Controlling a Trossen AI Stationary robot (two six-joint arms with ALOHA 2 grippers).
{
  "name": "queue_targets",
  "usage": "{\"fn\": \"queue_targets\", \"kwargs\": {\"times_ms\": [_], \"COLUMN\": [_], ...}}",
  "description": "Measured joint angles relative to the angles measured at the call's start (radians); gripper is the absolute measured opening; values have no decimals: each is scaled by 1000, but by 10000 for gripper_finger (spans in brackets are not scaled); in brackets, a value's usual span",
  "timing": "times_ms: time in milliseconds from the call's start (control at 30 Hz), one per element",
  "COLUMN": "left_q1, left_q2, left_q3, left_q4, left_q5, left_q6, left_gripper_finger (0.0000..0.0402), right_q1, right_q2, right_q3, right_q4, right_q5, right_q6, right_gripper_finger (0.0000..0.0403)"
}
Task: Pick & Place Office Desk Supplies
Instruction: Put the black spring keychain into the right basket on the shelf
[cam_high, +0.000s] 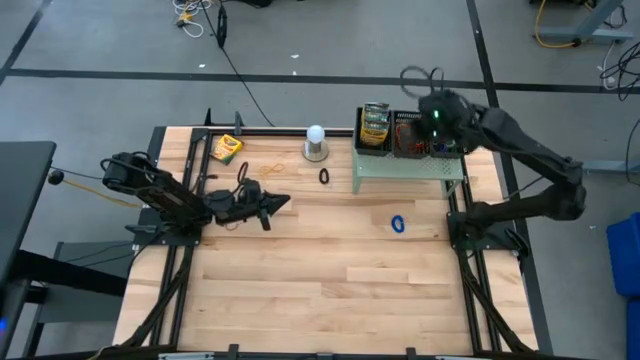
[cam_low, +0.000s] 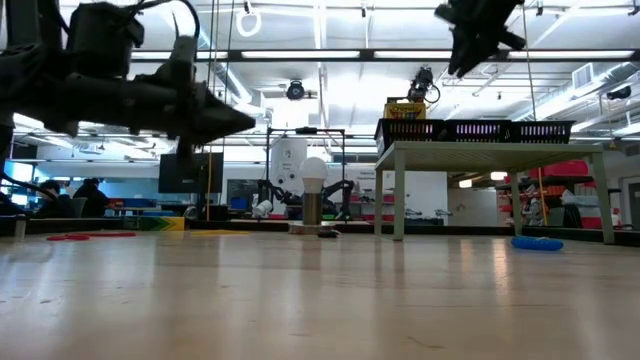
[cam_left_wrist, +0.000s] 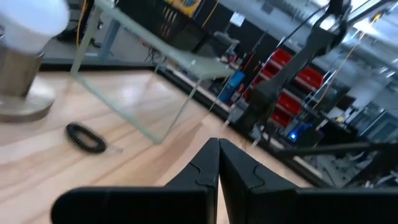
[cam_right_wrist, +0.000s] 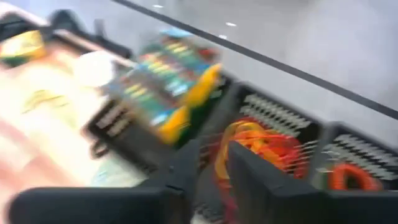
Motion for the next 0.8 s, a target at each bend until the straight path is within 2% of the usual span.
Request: {"fn": "queue_targets", "kwargs": {"times_ms": [133,167,233,333,500,600,700,800], "left_q1": [0,0,2,25,70,112,158,198], "left_q2": [0,0,0,0,1,20,68,135], "left_q3": [62,78,112,173,328,427,502,565], "left_q4": [-28,-44,-111,-291,-769,-998,-1102,-1115], "left_q5": [0,-2,-6,-3,2,49,86,93], "left_q6": [11,15,4,-103,-197,-211,-222,-195], "left_gripper_finger": [12,11,9,5,5,6,15,37], "right_q1": [192,242,340,473,660,740,791,813], "right_q2": [-69,-80,-97,-104,-102,-102,-102,-102], "right_q3": [-105,-132,-190,-265,-387,-436,-463,-472], "right_q4": [84,114,180,256,382,433,442,441], "right_q5": [15,14,25,68,147,199,254,299], "right_q6": [36,48,77,108,166,228,278,313], "right_gripper_finger": [22,11,11,20,6,6,11,11]}}
